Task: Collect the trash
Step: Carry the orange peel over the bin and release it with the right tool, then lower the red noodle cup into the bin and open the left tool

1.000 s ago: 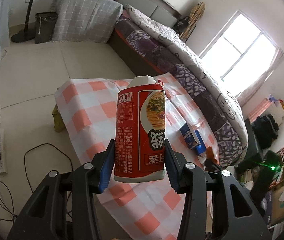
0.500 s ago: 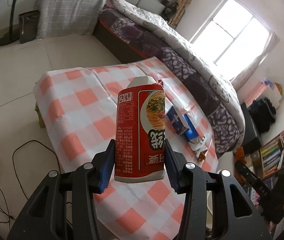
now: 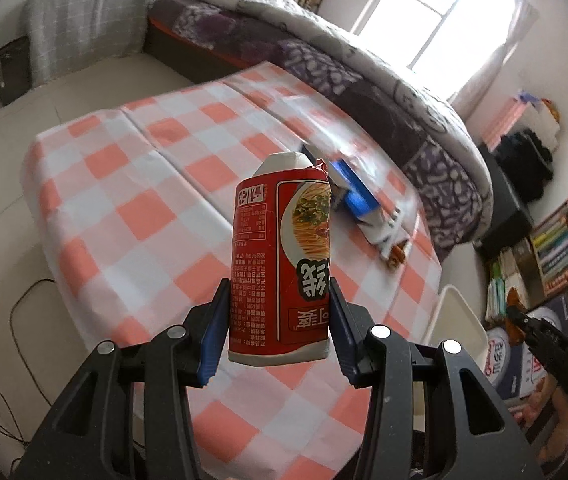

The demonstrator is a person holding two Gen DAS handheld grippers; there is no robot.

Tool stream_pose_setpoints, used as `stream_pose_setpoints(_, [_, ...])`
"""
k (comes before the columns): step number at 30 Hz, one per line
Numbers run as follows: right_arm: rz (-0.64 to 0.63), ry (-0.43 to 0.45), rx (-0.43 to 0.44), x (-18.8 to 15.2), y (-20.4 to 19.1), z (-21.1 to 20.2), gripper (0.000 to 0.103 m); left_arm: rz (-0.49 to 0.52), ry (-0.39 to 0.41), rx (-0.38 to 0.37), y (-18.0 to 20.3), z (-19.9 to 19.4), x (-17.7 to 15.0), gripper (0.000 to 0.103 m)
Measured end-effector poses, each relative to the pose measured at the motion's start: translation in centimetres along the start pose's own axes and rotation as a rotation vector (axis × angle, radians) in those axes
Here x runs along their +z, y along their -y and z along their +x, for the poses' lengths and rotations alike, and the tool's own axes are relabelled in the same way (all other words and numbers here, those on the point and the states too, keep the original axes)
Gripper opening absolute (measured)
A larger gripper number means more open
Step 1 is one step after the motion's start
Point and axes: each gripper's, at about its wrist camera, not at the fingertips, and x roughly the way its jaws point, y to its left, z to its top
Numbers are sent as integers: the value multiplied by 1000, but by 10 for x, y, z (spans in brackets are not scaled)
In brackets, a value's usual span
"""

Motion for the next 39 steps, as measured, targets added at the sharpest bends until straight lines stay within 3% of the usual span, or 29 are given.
stream_pose_setpoints(3, [68, -30, -66, 1, 25, 5, 30, 18, -16, -18, 15, 9, -3, 46])
stream_pose_setpoints(5, [95, -15, -92, 2, 38, 2, 56, 31, -28, -39, 26, 16, -5, 46])
stream_pose_setpoints(8, [103, 26, -148, 3, 48, -6, 76, 53, -50, -55, 43, 27, -10, 46])
stream_pose_setpoints(10, [113, 52, -176, 4, 54, -11, 81, 65, -70, -78, 53, 33, -14, 46])
stream_pose_setpoints(15, [182, 83, -149, 19, 60, -25, 89, 122, -132, -142, 88, 50, -30, 46])
stream_pose_setpoints(21, [276, 197, -62, 51, 59, -31, 96, 211, -221, -197, 129, 66, -53, 46])
stream_pose_setpoints(26, [335, 157, -99, 53, 85, -11, 96, 264, -282, -236, 168, 83, -69, 46])
stream_pose_setpoints(27, [366, 168, -69, 56, 92, -13, 95, 267, -292, -242, 176, 88, -70, 46])
stream_pose_setpoints(31, [378, 257, -149, 64, 109, -30, 96, 301, -343, -254, 215, 117, -80, 46])
stream_pose_setpoints(34, [449, 260, -149, 66, 128, -31, 96, 332, -378, -261, 241, 133, -90, 47])
stream_pose_setpoints(36, [508, 249, -125, 66, 141, -28, 96, 340, -414, -283, 257, 144, -99, 50])
stream_pose_setpoints(39, [556, 227, -87, 63, 151, -24, 96, 344, -440, -273, 266, 154, -103, 63])
